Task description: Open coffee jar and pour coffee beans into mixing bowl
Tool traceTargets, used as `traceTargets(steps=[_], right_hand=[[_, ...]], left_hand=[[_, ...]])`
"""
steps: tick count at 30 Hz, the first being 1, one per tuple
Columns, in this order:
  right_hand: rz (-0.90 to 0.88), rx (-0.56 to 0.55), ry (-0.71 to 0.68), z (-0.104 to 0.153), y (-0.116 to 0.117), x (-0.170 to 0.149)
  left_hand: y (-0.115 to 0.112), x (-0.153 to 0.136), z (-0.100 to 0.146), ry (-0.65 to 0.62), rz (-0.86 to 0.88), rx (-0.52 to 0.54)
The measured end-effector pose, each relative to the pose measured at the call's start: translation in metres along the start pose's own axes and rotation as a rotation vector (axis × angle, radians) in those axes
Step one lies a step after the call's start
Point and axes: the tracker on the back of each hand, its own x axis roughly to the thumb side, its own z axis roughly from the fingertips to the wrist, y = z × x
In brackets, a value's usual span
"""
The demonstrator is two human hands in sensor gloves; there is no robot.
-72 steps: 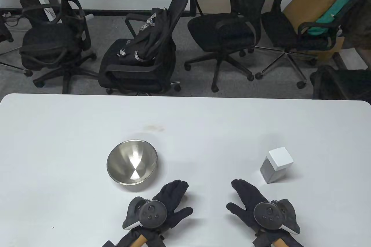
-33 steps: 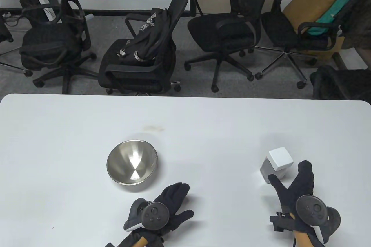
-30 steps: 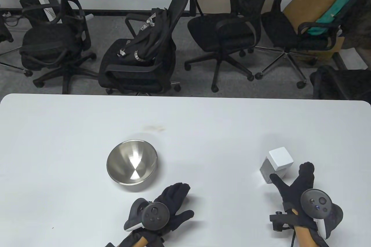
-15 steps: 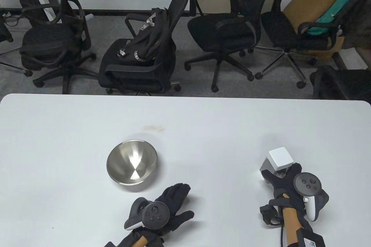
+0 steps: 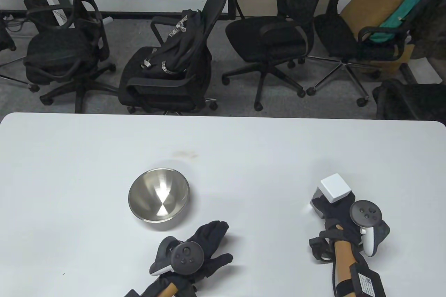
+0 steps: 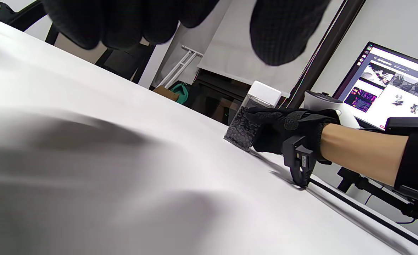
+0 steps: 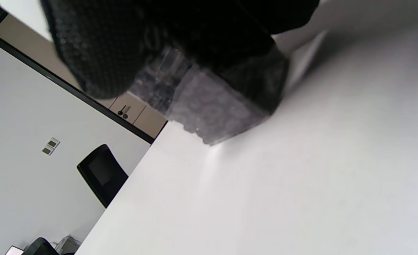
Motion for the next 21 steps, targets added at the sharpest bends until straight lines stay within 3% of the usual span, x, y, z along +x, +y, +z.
traceTargets(steps=[10, 16, 21], right_hand=[[-0.090, -0.041, -0.178, 0.009, -0.010, 0.005], [-0.223, -0.014, -0.355, 0.019, -0.029, 0.022], [-0.186, 0.011, -0.487, 0.034, -0.050, 0.042]], left_hand=[[0.001, 0.000, 0.001, -0.003, 0.001, 0.012], [0.001, 0.001, 0.000, -0.010, -0.003, 0.011], [0.001, 0.001, 0.000, -0.016, -0.003, 0.012]])
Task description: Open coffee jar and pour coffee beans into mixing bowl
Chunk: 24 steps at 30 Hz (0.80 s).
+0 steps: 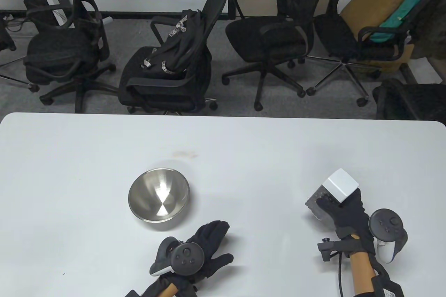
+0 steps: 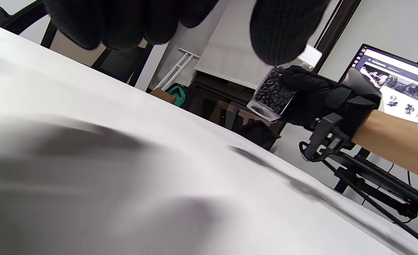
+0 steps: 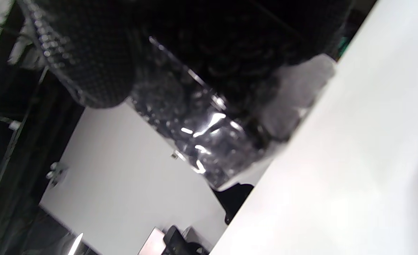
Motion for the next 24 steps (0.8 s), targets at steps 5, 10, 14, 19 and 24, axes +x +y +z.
traceTargets(steps=[5, 10, 14, 19, 24], right_hand=[[0.095, 0.086, -0.117, 0.011, -0.006, 0.034], [0.216, 0.210, -0.182, 0.031, 0.011, 0.053], [0.224, 0.298, -0.192, 0.042, 0.031, 0.053], [0.297, 0.361, -0.241, 0.051, 0.046, 0.056], [0.348, 0.391, -0.296, 0.060, 0.053, 0.064]], left_hand=[[0.000, 0.001, 0.000, -0.009, -0.001, 0.008], [0.000, 0.001, -0.001, -0.019, 0.001, 0.016], [0.000, 0.003, -0.002, -0.030, -0.001, 0.021], [0.003, 0.012, -0.004, -0.072, 0.026, 0.056], [0.010, 0.032, -0.014, -0.126, 0.038, 0.087]])
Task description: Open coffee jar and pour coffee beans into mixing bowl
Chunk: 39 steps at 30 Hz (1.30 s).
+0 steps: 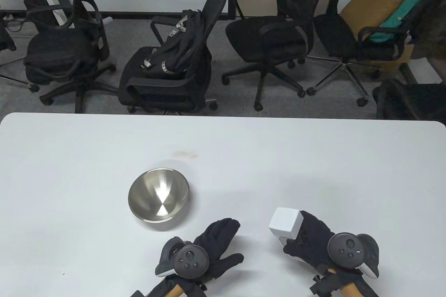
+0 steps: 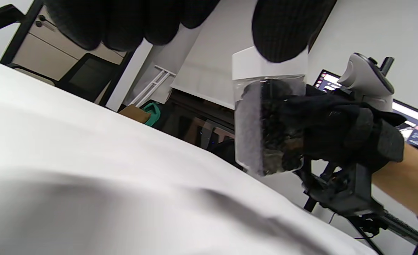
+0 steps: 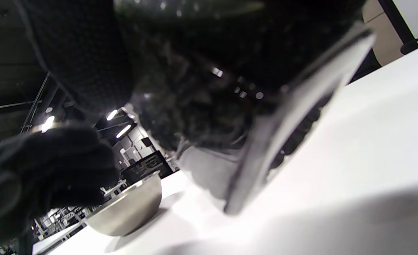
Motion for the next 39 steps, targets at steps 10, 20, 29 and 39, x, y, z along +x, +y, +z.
traceTargets(steps=[10, 20, 29, 39], right_hand=[[0.028, 0.058, -0.071, 0.002, 0.009, 0.015], [0.110, 0.148, -0.142, 0.003, 0.025, 0.025], [0.160, 0.146, -0.177, 0.005, 0.034, 0.032], [0.186, 0.108, -0.200, 0.008, 0.033, 0.035]], left_hand=[[0.007, 0.039, -0.054, -0.084, -0.016, -0.073], [-0.005, 0.042, -0.064, -0.102, -0.038, -0.167], [-0.008, 0.036, -0.055, -0.156, -0.030, -0.131], [-0.007, 0.042, -0.053, -0.144, -0.053, -0.116]])
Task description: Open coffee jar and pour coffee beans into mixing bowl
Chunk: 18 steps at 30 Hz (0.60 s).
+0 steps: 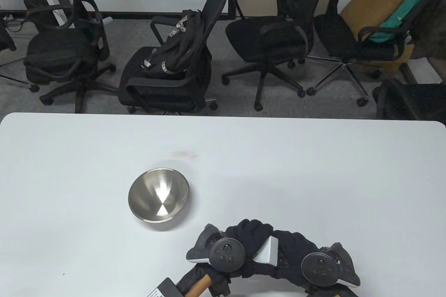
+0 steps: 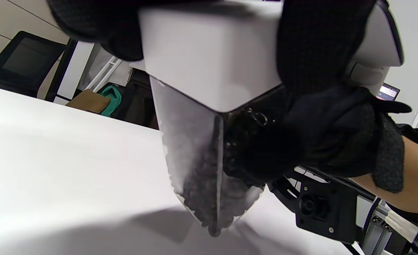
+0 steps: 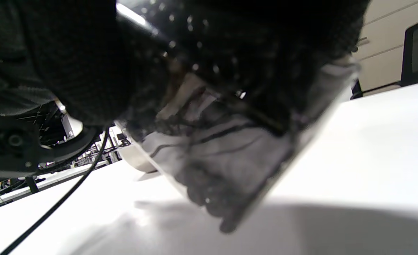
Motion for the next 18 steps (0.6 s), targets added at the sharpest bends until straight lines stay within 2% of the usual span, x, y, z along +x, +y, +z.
traceTargets(steps=[12, 14, 15, 16, 17, 18], right_hand=[[0.000, -0.070, -0.014, 0.0016, -0.0020, 0.0013], [0.060, -0.138, -0.008, 0.0021, -0.0026, 0.0059], [0.084, -0.108, 0.004, -0.0011, -0.0042, 0.0064], [0.098, -0.111, 0.013, 0.0009, -0.0022, 0.0067], [0.115, -0.152, 0.018, -0.0007, -0.0016, 0.0092], [0.135, -0.130, 0.022, -0.0011, -0.0019, 0.0103]], left_hand=[[0.0016, 0.0045, 0.0009, -0.002, -0.028, 0.070], [0.0022, -0.0019, 0.0011, 0.051, 0.037, 0.131], [0.0020, -0.0032, -0.0011, 0.082, 0.096, 0.115], [0.0022, -0.0020, 0.0010, 0.159, 0.098, 0.082], [0.0014, -0.0012, 0.0007, 0.184, 0.065, 0.154], [0.0015, -0.0018, -0.0001, 0.222, 0.062, 0.148]])
